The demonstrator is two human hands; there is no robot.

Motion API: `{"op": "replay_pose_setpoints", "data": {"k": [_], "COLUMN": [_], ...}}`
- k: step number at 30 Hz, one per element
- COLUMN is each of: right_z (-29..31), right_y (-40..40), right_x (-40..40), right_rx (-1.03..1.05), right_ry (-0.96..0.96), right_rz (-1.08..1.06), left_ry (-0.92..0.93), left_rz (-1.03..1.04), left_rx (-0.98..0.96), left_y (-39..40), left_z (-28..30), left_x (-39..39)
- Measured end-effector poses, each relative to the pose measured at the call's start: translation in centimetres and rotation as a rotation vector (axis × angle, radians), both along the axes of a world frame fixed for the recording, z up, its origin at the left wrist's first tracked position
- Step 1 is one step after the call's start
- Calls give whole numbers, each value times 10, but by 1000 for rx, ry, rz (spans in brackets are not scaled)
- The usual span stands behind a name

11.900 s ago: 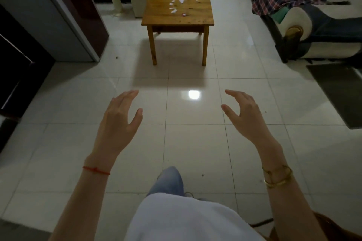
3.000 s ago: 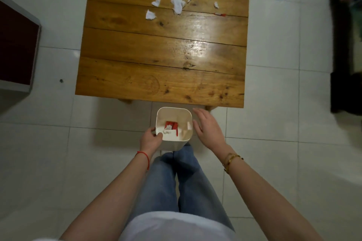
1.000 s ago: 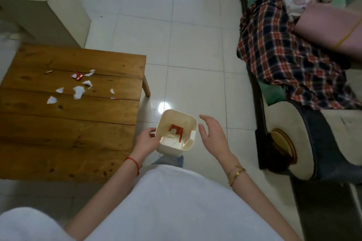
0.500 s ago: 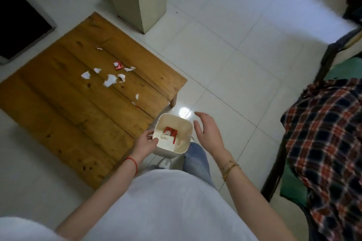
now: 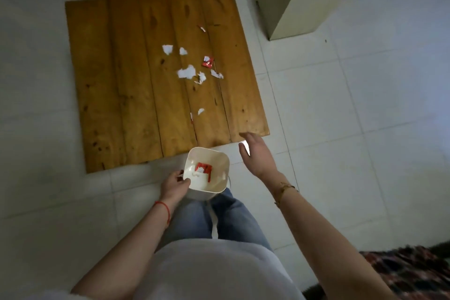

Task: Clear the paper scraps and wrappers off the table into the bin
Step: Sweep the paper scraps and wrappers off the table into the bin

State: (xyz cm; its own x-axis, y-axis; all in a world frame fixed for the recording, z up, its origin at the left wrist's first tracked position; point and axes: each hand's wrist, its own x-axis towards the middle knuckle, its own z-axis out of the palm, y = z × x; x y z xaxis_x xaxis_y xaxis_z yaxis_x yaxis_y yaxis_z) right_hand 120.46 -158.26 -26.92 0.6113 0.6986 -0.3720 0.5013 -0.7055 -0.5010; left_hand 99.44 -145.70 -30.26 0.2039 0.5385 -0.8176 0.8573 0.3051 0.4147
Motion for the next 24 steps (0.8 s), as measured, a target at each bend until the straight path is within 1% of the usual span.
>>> {"op": "replay_pose_setpoints", "data": {"k": [4,8,14,19,24], "right_z": [-38,-79,-133,-164,-190], "right_y": [37,74,129,157,159], "right_x": [29,40,44,31,21], "right_rx": [-15,-35,-43,15,8], "right_ry": [13,4,-5,33,8], "right_rz": [119,260,421,538,609], "left_ry": [32,72,51,63,48], "left_rz": [100,185,303,282,335], "left_rx": [-16,-43,-59,-76,-77], "left_y": [-4,-3,-5,-11,-13], "left_z": [-29,-60,-105,-133,-151], "left_x": [8,11,8,-3,-9]}}
